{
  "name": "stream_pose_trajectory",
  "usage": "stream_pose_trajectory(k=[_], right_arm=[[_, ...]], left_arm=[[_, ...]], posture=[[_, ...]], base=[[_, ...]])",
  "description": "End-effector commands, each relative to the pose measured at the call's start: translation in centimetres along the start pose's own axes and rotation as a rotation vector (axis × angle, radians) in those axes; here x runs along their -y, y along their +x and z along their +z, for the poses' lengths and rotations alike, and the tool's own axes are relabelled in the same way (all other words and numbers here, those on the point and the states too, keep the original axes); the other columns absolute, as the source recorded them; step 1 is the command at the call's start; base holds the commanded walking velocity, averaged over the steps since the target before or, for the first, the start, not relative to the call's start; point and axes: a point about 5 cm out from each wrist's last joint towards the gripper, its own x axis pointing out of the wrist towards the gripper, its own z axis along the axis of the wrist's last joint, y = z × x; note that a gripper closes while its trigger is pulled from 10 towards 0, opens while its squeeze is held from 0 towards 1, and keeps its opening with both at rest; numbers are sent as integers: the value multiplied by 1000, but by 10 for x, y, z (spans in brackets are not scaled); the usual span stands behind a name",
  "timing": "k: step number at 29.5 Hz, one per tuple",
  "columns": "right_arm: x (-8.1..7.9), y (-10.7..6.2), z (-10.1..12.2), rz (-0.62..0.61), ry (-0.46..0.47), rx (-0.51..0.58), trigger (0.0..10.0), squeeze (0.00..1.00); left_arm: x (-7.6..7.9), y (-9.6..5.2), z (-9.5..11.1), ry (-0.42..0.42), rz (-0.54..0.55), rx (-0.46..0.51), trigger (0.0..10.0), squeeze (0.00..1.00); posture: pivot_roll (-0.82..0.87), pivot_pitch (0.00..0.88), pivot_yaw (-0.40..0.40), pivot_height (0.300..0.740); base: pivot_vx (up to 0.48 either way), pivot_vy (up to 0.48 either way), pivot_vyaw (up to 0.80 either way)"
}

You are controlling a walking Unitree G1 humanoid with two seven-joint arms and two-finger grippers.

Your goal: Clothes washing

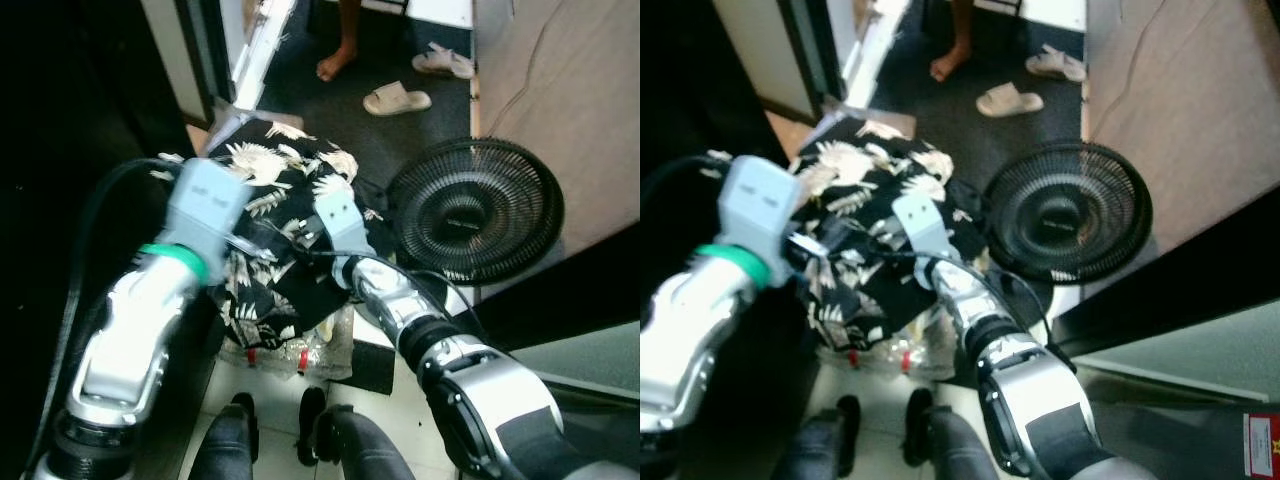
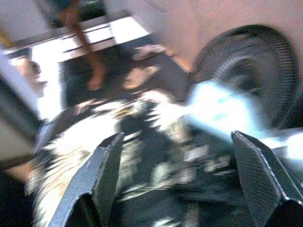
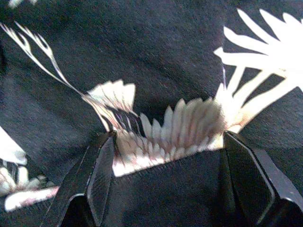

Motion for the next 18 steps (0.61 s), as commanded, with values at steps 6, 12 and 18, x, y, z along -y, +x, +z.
stream_pose_trajectory(k=[6, 12, 18], right_arm=[[0, -2, -6, -2, 20, -9, 10000, 0], [2, -3, -8, -9, 15, -14, 10000, 0], [8, -4, 4, 12, 131, 103, 10000, 0]], left_arm=[[48, 28, -4, -89, -77, -1, 10000, 0], [49, 34, -14, -92, -21, -56, 10000, 0], [29, 29, -2, -126, 39, -45, 10000, 0]], posture=[[237, 305, -28, 740], [234, 309, -28, 740], [243, 315, -25, 740]], base=[[0, 0, 0], [0, 0, 0], [0, 0, 0]])
